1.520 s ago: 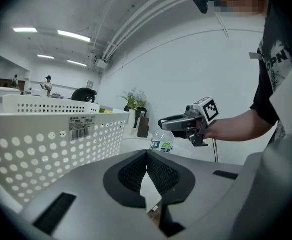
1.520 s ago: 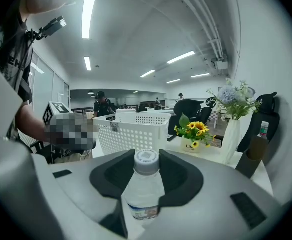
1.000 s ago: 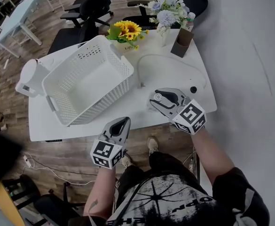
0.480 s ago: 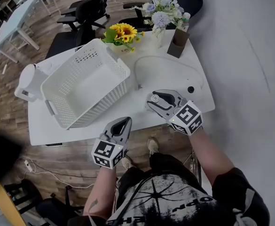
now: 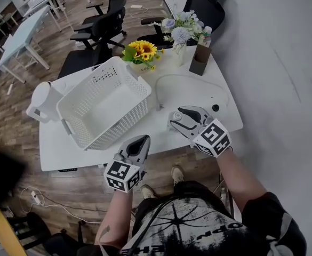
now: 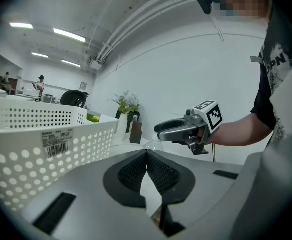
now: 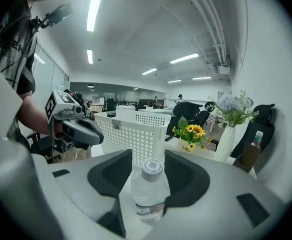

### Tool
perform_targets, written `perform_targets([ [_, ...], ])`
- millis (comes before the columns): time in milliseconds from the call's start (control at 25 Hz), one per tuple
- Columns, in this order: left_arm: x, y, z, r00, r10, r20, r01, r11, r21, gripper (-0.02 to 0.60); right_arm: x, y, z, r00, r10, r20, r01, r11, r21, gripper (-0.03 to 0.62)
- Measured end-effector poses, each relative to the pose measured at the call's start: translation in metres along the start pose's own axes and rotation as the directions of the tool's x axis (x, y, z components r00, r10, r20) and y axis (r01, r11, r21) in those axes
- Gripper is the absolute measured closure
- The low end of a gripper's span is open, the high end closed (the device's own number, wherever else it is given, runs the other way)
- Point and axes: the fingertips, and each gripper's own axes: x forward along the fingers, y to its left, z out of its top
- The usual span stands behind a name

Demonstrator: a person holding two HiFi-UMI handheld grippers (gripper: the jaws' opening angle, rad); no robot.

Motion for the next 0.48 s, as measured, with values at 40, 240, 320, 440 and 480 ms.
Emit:
perform_targets([
  [40,-0.003,-0.001,0.004,1.0,-0.004,0.007,0.004,1.0,0.004,0.572,-0.004,0.0,0.004,1.0,-0.01,0.006,0.01,1.0,-0.003,0.398],
  [240,-0.011,-0.005,0.017,0.999,-0.028,0.032,0.027,0.999,0.03,0.572,-0.022,0.005,0.015,0.998,-0.063,0.031,0.063,0.998,-0.007,0.398],
  [320,-0.015,-0.009,0.02,0.999,-0.04,0.035,0.038,0.998,0.046,0.572,-0.032,0.01,0.017,0.996,-0.084,0.042,0.083,0.996,0.015,0.398],
  [440,-0.018,-0.017,0.023,0.997,-0.067,0.031,0.065,0.996,0.066,0.572,-0.044,0.017,0.015,0.994,-0.102,0.045,0.101,0.994,0.043,0.399],
  [480,-0.018,-0.02,0.023,0.997,-0.078,0.029,0.075,0.995,0.072,0.572,-0.047,0.019,0.013,0.993,-0.105,0.047,0.103,0.993,0.05,0.399],
])
